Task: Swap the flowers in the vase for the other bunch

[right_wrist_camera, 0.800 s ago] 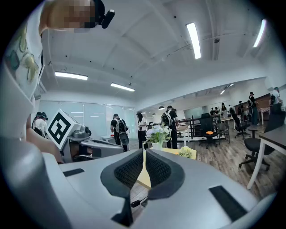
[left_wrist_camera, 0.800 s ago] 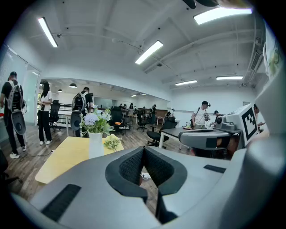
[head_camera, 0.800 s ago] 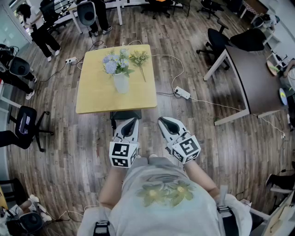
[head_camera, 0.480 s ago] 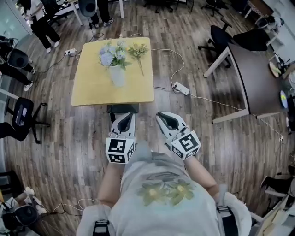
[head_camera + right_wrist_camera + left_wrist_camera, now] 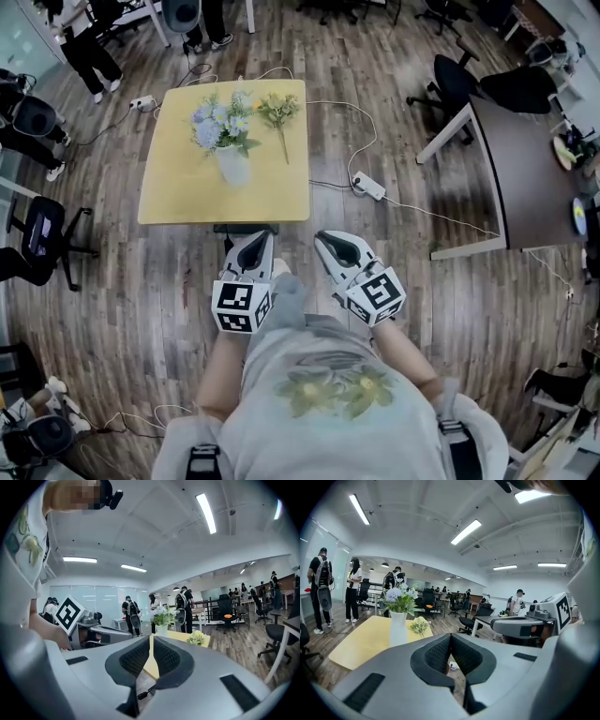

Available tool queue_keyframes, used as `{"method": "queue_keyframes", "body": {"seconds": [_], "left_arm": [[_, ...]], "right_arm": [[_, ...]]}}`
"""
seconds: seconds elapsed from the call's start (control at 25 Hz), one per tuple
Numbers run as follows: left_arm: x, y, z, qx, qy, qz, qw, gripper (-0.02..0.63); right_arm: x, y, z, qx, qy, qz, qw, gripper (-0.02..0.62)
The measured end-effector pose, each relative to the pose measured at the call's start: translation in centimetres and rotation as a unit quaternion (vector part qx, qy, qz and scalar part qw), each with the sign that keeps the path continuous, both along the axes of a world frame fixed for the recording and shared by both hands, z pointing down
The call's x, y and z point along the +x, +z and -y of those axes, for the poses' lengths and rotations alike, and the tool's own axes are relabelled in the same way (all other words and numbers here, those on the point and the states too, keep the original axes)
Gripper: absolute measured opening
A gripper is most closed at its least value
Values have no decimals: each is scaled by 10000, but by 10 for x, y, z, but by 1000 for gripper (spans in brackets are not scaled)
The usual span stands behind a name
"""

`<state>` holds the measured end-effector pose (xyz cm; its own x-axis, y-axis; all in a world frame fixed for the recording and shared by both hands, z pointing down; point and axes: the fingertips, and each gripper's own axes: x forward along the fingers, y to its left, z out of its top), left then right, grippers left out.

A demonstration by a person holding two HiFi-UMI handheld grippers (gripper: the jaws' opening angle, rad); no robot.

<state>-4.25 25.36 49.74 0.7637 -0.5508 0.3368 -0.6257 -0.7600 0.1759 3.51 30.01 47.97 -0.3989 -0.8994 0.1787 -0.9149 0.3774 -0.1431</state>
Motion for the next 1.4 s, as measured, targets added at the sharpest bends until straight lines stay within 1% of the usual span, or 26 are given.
{"method": "queue_keyframes", "body": {"seconds": [0.12,0.28,0.48,0.72,0.88,1.04,1.12,1.28,1.4], "left_arm": [[8,-1,26,-6,-61,52,10000,17],[19,-8,76,53,-177,108,9998,17],[11,-6,136,-1,-428,188,9989,17],[9,8,189,-143,-614,280,9976,17],[8,19,210,-193,-642,383,9970,17],[-1,27,226,-350,-859,394,9949,17],[-9,33,233,-431,-1034,431,9928,17],[-26,41,248,-545,-1530,539,9852,17],[-28,40,249,-593,-1749,472,9817,17]], "right_arm": [[14,-2,27,26,-33,26,10000,50],[31,-8,82,60,-143,42,9999,50],[31,-15,149,140,-364,71,9992,51],[32,-16,215,171,-639,85,9978,51],[25,-13,245,171,-867,113,9960,51],[13,-14,271,129,-1163,136,9930,51],[11,-16,281,119,-1323,128,9911,51],[9,-19,299,100,-1672,132,9858,51],[7,-17,309,20,-1940,108,9809,52]]}}
